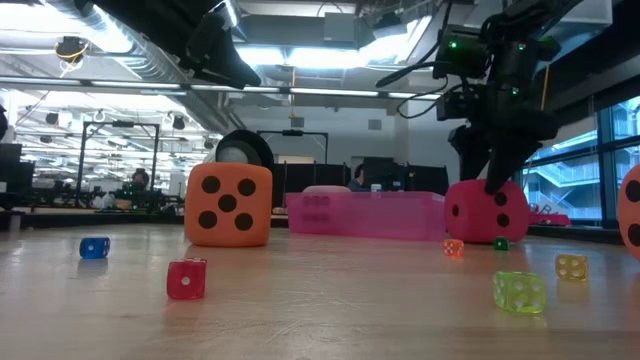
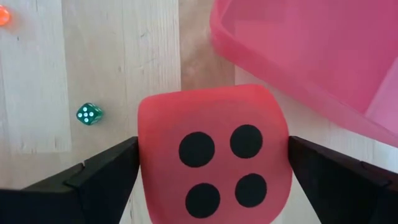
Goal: Pick & Place Dice
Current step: Put the big red die into the red bin
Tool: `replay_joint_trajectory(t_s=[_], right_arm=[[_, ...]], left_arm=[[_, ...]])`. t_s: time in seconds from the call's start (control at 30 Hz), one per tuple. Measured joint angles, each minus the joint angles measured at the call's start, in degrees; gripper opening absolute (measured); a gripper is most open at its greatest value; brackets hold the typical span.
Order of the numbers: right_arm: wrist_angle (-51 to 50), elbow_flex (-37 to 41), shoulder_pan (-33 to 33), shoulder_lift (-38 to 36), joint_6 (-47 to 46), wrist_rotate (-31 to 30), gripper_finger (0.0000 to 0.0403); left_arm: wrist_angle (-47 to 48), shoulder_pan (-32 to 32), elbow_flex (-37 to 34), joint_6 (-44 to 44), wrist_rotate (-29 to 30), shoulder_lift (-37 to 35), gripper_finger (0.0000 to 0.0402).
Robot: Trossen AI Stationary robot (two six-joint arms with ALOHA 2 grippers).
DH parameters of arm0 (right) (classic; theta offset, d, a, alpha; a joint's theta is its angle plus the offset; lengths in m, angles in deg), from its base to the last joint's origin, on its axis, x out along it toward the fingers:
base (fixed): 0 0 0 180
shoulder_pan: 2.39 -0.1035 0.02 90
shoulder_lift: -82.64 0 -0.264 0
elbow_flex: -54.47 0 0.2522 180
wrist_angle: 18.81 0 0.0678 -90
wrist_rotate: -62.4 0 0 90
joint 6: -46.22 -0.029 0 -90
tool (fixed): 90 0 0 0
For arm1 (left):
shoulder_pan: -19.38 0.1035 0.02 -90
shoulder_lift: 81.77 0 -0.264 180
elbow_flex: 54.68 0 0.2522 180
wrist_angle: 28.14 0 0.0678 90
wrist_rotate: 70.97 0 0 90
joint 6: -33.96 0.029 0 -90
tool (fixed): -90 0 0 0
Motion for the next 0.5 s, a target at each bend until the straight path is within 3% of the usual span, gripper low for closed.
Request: replay_joint_trajectory(t_s=[0.13, 0.5], right_arm=[[-0.48, -0.39, 0.00, 0.07, -0.94, -0.38, 0.0395], [-0.73, -0.79, 0.00, 1.78, -1.49, 0.00, 0.0341]], left_arm=[[0.00, -0.01, 0.00, -0.02, 0.00, -0.01, 0.0400], [0.02, -0.01, 0.00, -0.04, -0.02, -0.01, 0.0400]])
